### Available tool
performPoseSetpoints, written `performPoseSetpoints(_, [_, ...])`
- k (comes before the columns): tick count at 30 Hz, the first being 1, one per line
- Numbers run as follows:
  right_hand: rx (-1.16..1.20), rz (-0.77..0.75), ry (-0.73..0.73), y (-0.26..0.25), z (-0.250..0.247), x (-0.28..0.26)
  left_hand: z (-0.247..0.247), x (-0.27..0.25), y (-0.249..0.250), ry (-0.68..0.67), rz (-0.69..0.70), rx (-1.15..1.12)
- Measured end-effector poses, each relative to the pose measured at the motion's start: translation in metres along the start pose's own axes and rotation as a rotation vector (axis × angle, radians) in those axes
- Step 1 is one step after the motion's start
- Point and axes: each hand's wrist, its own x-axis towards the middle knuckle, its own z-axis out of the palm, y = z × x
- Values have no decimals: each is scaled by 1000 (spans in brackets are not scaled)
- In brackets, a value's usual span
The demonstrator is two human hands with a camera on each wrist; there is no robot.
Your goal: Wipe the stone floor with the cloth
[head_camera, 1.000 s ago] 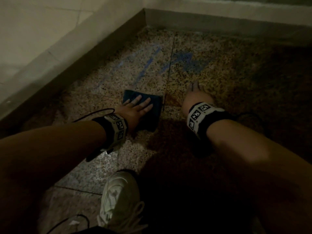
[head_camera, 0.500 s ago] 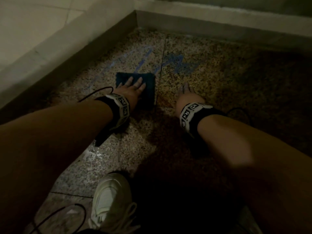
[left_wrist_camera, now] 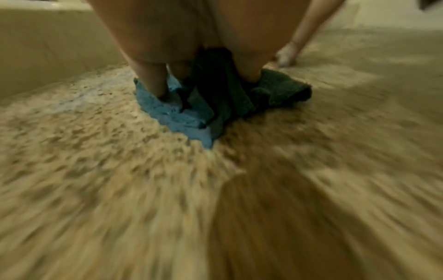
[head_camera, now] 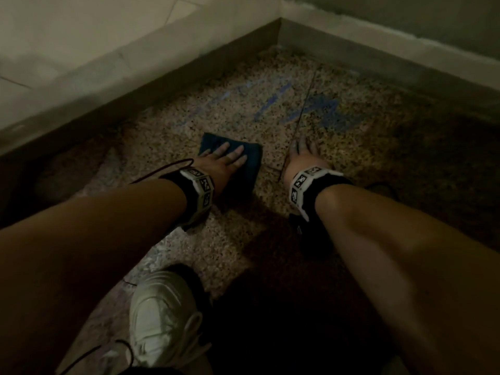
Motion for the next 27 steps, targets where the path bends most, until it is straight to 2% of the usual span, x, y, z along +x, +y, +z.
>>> performPoseSetpoints(4, [106, 5, -50, 9, 0, 6, -26, 25, -12, 61, 12, -38])
performPoseSetpoints(9, [126, 33, -113, 11, 0, 19, -53, 50, -12, 135, 26, -54])
performPoseSetpoints(16, [136, 104, -135, -1, -16, 17, -37, 46, -12, 178, 46, -67])
performPoseSetpoints(19, [149, 184, 6, -7, -19, 12, -21, 37, -13, 161, 51, -52])
performPoseSetpoints(22, [104, 134, 99, -17, -25, 12, 2, 20, -21, 137, 86, -11])
performPoseSetpoints(27, [26, 3, 37, -52, -32, 14, 30, -3, -42, 104, 92, 22])
